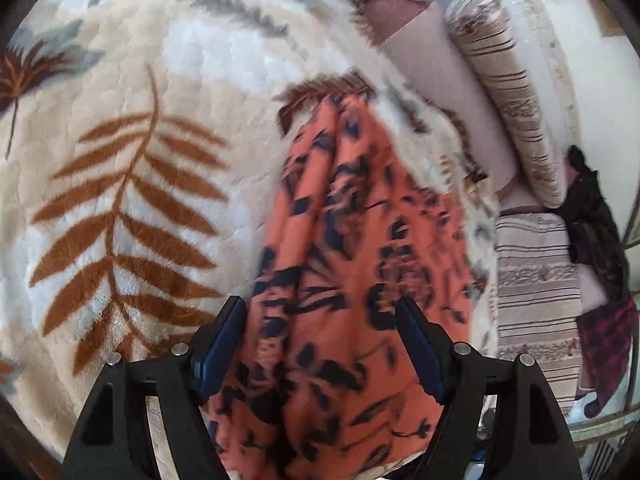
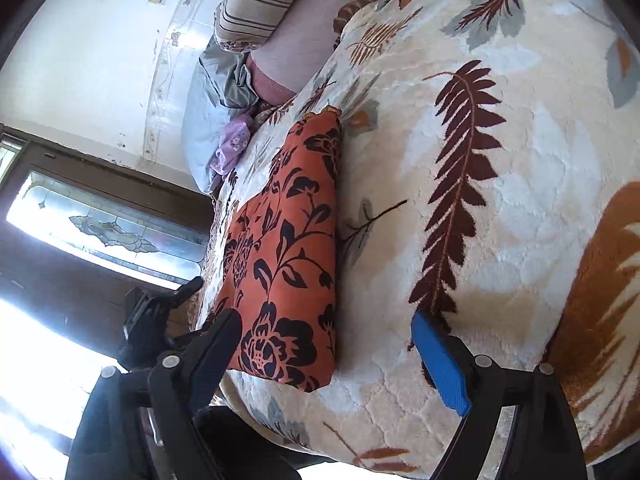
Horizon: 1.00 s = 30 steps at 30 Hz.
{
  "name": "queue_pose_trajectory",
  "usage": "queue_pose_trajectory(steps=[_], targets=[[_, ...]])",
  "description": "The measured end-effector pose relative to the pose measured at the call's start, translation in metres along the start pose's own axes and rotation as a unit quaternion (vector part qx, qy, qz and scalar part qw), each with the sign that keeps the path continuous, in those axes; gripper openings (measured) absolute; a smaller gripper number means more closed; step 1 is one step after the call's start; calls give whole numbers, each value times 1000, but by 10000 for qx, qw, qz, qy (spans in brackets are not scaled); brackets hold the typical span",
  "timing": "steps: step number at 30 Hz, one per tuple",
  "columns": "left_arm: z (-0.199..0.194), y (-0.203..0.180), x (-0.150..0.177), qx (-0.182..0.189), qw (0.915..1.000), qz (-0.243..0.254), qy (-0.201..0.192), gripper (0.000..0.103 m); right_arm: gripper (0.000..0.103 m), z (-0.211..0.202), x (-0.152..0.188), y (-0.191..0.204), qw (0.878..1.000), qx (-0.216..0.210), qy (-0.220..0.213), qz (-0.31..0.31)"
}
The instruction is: Fold small clothes
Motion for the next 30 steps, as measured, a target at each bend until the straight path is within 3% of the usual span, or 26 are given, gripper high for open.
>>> queue_pose_trajectory(steps=[2, 3, 5, 7, 8, 9, 10, 11, 13, 15, 17, 22, 27, 29, 30], targets=[[-2, -2, 4, 58, 9993, 264, -246, 71, 89, 0, 0, -1, 10000, 29, 2, 6], [-6, -3, 6, -64, 9988, 383, -286, 58, 89, 0, -1, -1, 10000, 33, -9, 19], [-15, -8, 8, -98, 9983, 500, -299, 45, 89, 1, -1, -2, 10000, 31, -2, 41], [-30, -12, 6, 26, 9968, 475, -635, 46, 89, 7, -2, -2, 9999, 104, 81, 20], [-34, -11, 5, 152, 9960, 393, -789, 62, 89, 11, -3, 0, 9998, 136, 124, 1], [-34, -6, 4, 274, 9952, 267, -902, 93, 89, 14, -3, 2, 9997, 162, 151, -31], [-27, 0, 4, 273, 9954, 147, -910, 102, 89, 18, -4, 4, 9997, 189, 170, -73], [-14, 5, 6, 205, 9970, 136, -728, 101, 89, 22, -4, 7, 9995, 232, 193, -119], [-11, -3, 9, -233, 9939, 692, -822, 94, 89, 31, -6, 13, 9988, 337, 298, -210], [-13, -16, 15, -256, 9888, 1132, -936, 81, 89, 41, -11, 19, 9973, 460, 438, -355], [-7, -19, 17, -383, 9875, 1252, -872, 78, 89, 52, -21, 22, 9967, 497, 502, -392], [-7, -9, 14, -155, 9912, 1021, -826, 78, 90, 89, -47, 8, 9943, 779, 714, -138], [-7, -4, 12, -5, 9930, 843, -829, 78, 89, 124, -48, 16, 9892, 776, 1176, -392], [-7, -4, 13, -39, 9924, 886, -855, 78, 80, 131, -43, 23, 9845, 945, 1306, -688], [-7, -5, 14, -89, 9917, 940, -875, 77, 69, 132, -41, 24, 9819, 1099, 1340, -768]])
Point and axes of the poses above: each gripper's, at about its wrist camera, not at the fingertips, and z roughly the way its jaws point, y to its left, x to its underside, the point moved 3 cm from there along z, roughly the way its jaws point, and after that the axes turned 15 degrees about -x, right-handed, at the moved point
